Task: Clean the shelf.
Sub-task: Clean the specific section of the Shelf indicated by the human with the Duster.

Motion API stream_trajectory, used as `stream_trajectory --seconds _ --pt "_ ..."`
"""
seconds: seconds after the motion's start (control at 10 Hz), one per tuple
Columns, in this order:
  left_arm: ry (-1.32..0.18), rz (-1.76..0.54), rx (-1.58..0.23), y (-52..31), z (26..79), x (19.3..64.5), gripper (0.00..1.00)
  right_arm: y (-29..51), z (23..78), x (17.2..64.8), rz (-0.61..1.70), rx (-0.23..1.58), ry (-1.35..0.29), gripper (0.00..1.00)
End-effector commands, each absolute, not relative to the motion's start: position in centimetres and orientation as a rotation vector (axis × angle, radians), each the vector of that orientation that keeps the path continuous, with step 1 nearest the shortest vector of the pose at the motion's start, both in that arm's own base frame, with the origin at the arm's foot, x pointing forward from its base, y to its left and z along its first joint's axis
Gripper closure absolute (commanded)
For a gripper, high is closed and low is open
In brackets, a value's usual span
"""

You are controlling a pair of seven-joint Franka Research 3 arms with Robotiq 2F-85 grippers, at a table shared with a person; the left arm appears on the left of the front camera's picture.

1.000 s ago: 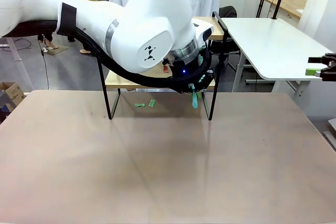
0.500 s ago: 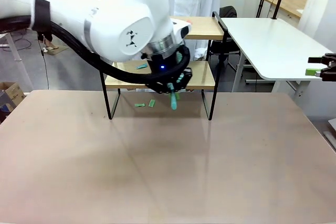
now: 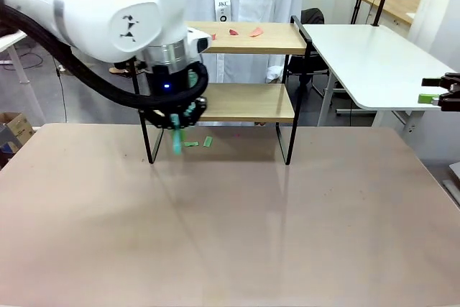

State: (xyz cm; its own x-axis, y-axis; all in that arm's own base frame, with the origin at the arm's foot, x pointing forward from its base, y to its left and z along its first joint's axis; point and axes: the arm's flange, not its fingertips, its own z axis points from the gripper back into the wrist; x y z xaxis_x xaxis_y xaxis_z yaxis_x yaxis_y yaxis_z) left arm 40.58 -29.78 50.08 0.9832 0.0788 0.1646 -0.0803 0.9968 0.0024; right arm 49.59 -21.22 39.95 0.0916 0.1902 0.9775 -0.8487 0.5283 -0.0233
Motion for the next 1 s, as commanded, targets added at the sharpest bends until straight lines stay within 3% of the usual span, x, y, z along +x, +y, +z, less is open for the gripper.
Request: stream_trajectory --seconds 0.0,0.3,0.5,0.6,0.9 --pt "-0.155 0.099 0.146 -27.3 50.5 39.5 0.87 -21.0 40.2 49.5 0.865 0.668 -1.250 0.00" --pt "-0.246 0.141 0.371 -27.0 50.8 37.8 0.87 -21.0 40.2 49.5 0.865 0.668 -1.250 0.00" --pt "-0.392 0.049 0.342 -29.8 52.5 35.7 0.87 -21.0 40.2 49.5 0.865 0.668 -1.250 0.00" --pt "-0.247 0.072 0.308 -28.0 50.9 37.8 0.87 -21.0 40.2 49.5 0.865 0.668 -1.250 0.00" --pt "-0.247 0.072 0.308 -28.0 50.9 37.8 0.87 -21.0 40.2 49.5 0.865 0.668 -1.250 0.00"
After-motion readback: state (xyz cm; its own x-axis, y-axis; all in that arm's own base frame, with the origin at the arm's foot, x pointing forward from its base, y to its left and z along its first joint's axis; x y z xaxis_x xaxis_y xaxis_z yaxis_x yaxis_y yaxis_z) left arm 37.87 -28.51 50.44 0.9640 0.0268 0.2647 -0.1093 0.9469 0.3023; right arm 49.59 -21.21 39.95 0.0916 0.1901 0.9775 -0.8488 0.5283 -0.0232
